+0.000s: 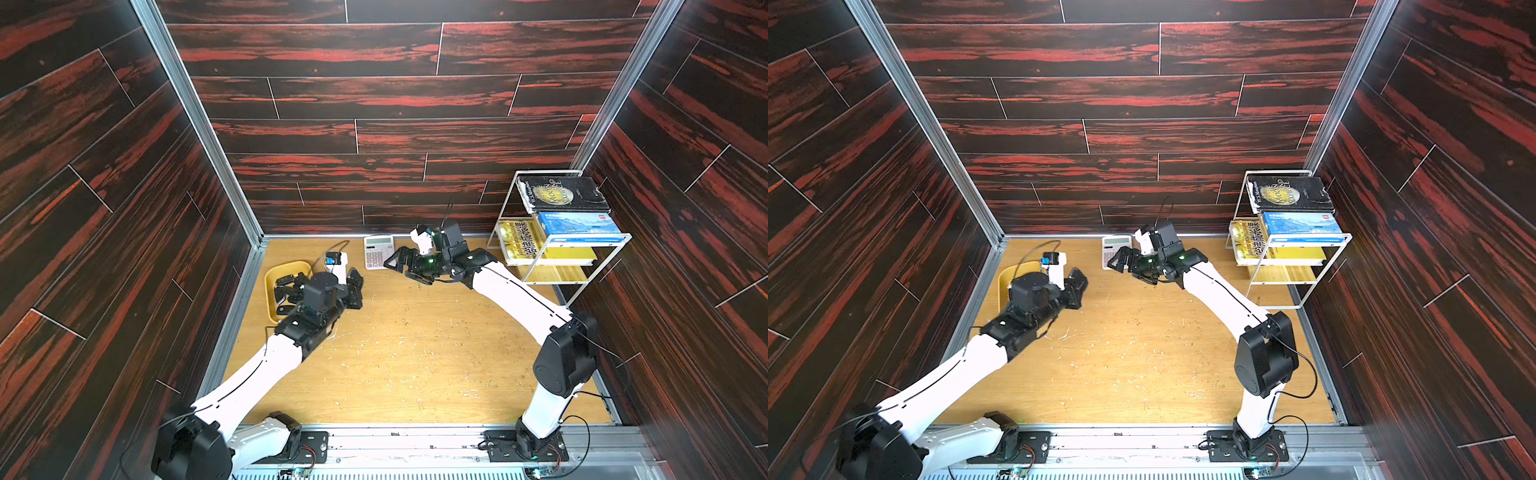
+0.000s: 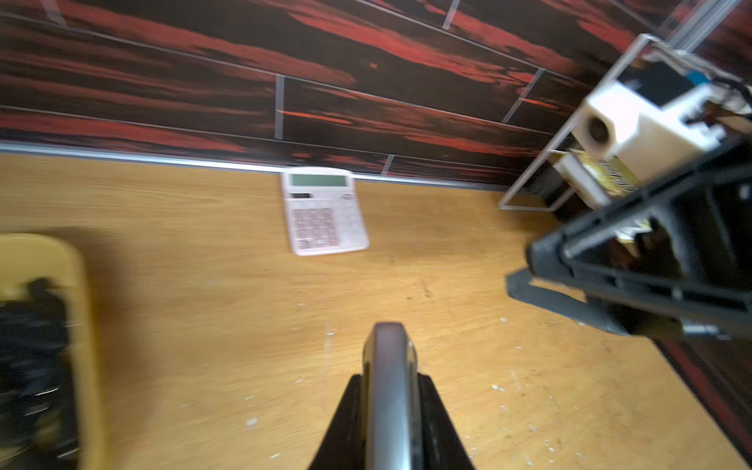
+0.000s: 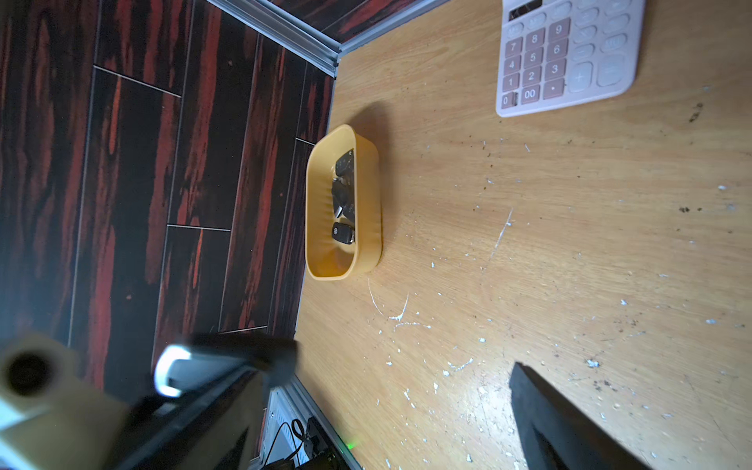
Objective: Place the car key into the storage box
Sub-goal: Place the car key in the storage box.
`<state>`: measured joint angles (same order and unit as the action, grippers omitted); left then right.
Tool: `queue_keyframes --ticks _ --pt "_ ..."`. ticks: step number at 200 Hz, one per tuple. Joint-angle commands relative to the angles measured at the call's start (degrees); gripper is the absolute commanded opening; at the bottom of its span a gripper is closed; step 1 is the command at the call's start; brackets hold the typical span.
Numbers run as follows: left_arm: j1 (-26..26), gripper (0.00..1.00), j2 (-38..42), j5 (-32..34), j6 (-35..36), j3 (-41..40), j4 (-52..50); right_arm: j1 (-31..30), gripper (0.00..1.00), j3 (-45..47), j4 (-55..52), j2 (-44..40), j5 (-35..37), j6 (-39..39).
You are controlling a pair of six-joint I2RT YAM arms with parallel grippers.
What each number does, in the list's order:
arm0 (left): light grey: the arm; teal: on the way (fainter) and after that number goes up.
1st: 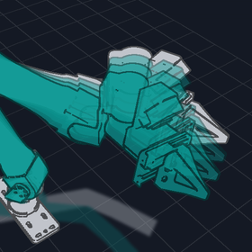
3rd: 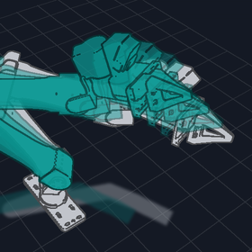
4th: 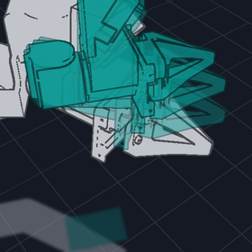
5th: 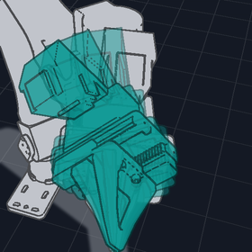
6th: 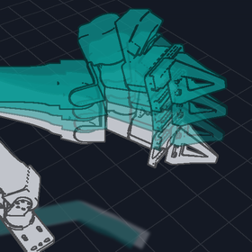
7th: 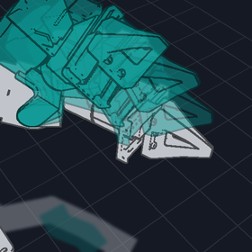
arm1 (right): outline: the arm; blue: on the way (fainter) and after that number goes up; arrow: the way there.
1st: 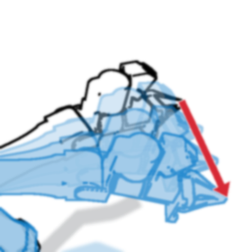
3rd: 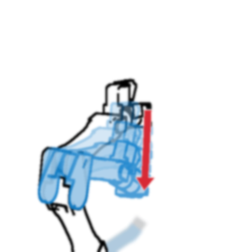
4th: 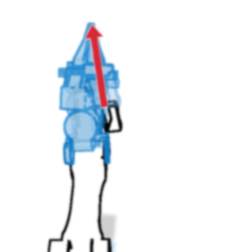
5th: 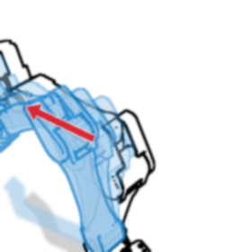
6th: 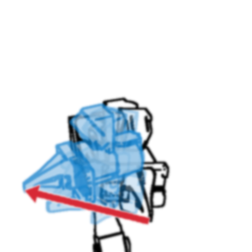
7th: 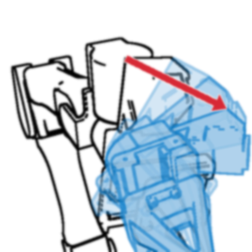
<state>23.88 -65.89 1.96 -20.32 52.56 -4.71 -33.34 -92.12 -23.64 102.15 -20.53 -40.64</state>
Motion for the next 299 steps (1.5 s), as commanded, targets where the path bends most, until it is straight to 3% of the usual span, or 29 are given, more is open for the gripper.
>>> queue_keyframes --ticks 1,45,60,76,117,144,299 --pt "-6.05 0.0 0.21 2.3 3.02 4.94 -20.6 -0.32 0.99 3.58 2.3 -3.21 -2.22 2.16" --pt "-20.02 0.0 -7.78 -6.74 4.07 12.0 -31.78 -0.32 0.99 12.0 3.61 -6.97 -2.32 5.3" --pt "-24.26 0.0 -11.74 -12.69 4.1 12.85 -32.42 -0.32 0.99 15.18 4.39 -8.26 -2.4 5.81" --pt "-26.41 0.0 -15.63 -12.21 5.17 13.7 -33.8 -0.36 0.99 18.94 6.1 -9.54 -3.19 5.97" --pt "-28.51 0.0 -24.42 -7.07 5.79 17.27 -37.47 -0.32 0.99 25.37 8.39 -11.14 -3.4 6.81" --pt "-29.74 0.0 -26.98 -4.38 5.95 16.26 -33.95 -0.52 0.99 28.99 10.17 -11.91 -4.25 6.67" --pt "-35.89 0.0 -41.92 -2.3 4.61 24.73 -38.11 -0.58 0.99 34.39 12.31 -11.85 -6.18 7.33"
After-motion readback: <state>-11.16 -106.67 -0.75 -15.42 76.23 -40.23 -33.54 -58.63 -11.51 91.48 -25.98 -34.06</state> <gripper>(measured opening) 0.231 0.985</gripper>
